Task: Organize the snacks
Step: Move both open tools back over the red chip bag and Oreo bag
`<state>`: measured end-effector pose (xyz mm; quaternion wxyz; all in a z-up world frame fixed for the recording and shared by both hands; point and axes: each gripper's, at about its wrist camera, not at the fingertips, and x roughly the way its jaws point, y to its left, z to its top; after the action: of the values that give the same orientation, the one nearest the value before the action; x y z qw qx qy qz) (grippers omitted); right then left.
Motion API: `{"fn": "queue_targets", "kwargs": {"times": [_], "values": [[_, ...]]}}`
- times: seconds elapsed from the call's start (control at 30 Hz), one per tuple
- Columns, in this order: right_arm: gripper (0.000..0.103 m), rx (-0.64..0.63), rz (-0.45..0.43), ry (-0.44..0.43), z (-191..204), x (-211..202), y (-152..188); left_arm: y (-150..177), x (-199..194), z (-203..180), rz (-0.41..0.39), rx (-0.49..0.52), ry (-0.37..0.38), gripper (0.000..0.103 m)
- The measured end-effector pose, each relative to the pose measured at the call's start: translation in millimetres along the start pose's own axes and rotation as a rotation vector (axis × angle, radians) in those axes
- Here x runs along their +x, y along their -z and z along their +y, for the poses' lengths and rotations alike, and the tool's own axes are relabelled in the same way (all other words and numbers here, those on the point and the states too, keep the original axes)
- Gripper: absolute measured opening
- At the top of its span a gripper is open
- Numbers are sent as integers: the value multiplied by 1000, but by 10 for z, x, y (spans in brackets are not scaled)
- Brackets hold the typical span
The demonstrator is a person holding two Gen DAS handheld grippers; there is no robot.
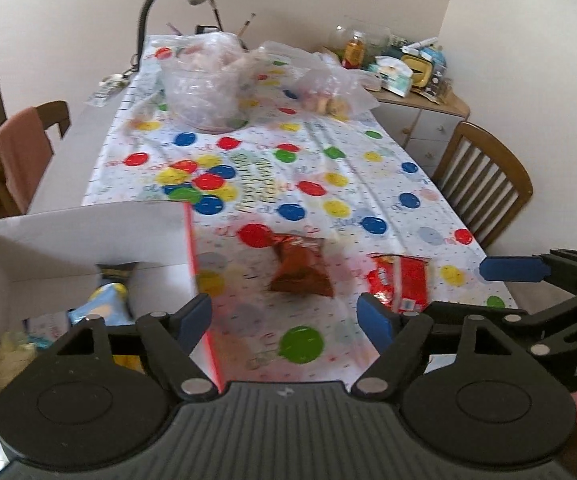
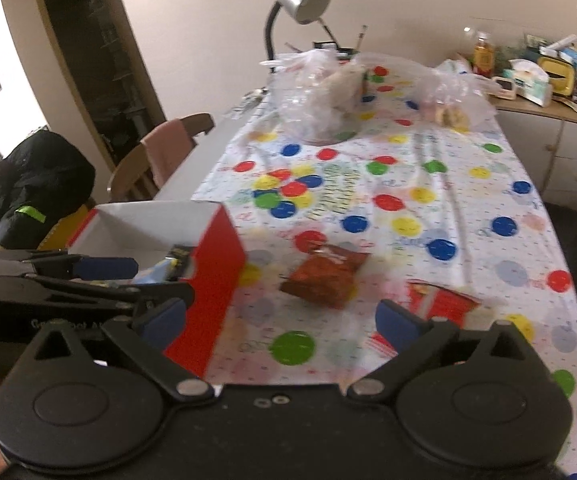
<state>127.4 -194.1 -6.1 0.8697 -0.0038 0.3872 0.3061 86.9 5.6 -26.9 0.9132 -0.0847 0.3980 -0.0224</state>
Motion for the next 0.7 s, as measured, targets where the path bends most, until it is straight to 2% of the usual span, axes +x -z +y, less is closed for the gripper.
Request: {"fn": "queue_targets", "kwargs": {"times": [0.27,0.43,0.7], "values": [[103,37,29,78,-644,2,22,-95,511,-337,65,-3,-14,81],[103,75,69,129,-995,123,4,-270,912,-425,160,-32,-18,81],[103,211,128,140,-1468,444,0,-517,1463,-529,251,7,-88,81]]}}
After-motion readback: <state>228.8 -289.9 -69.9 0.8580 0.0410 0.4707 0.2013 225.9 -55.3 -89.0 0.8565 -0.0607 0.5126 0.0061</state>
